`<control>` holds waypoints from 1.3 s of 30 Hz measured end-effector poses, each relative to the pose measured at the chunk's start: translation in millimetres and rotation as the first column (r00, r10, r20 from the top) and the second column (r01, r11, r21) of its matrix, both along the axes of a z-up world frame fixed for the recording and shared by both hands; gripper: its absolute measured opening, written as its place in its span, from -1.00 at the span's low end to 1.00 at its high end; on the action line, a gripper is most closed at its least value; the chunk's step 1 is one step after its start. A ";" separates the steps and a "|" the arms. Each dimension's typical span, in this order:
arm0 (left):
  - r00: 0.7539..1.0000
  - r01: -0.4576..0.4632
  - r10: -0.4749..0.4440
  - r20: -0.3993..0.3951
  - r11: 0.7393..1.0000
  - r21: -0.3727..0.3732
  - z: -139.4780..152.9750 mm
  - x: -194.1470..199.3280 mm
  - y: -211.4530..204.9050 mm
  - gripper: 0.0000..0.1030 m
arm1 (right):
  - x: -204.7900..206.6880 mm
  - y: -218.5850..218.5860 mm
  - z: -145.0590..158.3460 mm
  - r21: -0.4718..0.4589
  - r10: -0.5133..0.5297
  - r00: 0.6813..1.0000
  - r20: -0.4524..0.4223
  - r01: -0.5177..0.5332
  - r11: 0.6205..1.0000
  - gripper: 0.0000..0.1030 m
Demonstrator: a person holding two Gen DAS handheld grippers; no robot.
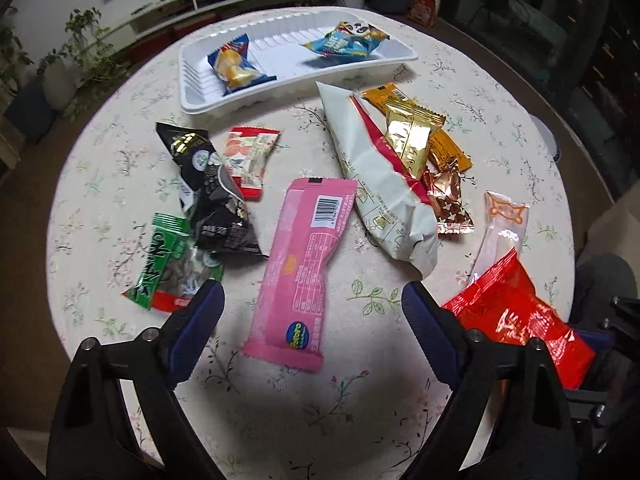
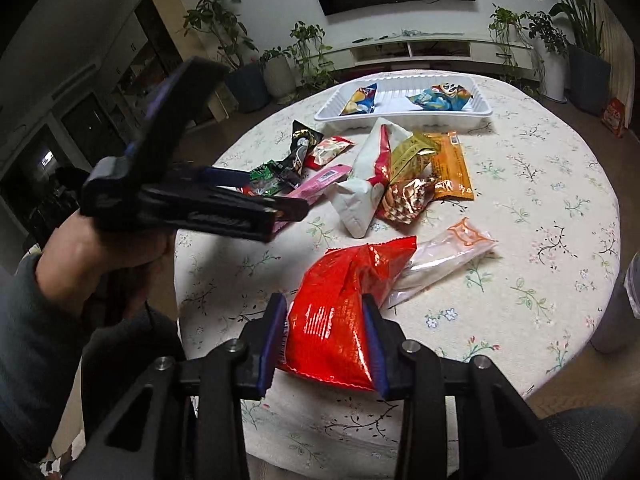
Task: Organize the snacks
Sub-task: 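Grasp the red chip bag with the right tool while the left tool grasps the pink Pororo bar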
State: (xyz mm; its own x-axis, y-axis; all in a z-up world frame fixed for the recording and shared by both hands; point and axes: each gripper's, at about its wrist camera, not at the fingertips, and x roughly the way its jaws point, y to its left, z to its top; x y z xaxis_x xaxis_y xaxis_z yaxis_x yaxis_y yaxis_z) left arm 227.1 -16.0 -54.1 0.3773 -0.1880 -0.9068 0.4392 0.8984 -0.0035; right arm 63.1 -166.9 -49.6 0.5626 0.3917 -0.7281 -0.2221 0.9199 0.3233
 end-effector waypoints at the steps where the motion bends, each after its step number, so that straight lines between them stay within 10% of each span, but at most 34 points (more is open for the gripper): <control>1: 1.000 -0.002 0.002 -0.008 1.000 0.007 -2.0 3.0 0.3 0.74 | -1.4 -1.0 -0.2 0.004 0.001 1.000 0.001 -0.001 1.000 -0.24; 11: 0.988 0.044 -0.041 -0.146 0.999 0.016 -36.3 26.5 0.9 0.73 | -3.6 -6.4 -2.7 0.037 0.009 1.000 0.013 -0.009 0.999 -0.24; 17: 0.994 0.024 -0.021 -0.107 0.999 0.025 -31.9 41.5 5.2 -0.09 | -3.9 -5.8 -3.6 0.037 0.012 1.000 0.012 -0.012 0.999 -0.24; 39: 0.994 0.091 -0.090 -0.065 0.996 0.022 -27.6 10.4 4.4 -0.52 | -6.7 -8.8 1.2 0.024 -0.013 0.999 0.034 0.012 1.000 -0.24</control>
State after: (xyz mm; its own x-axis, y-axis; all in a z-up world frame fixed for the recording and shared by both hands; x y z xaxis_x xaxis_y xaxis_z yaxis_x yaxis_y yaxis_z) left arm 237.4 -11.6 -81.7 0.3006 -0.1956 -0.9335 0.5185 0.8550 -0.0122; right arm 56.4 -175.7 -48.4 0.5915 0.4019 -0.6990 -0.2220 0.9146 0.3379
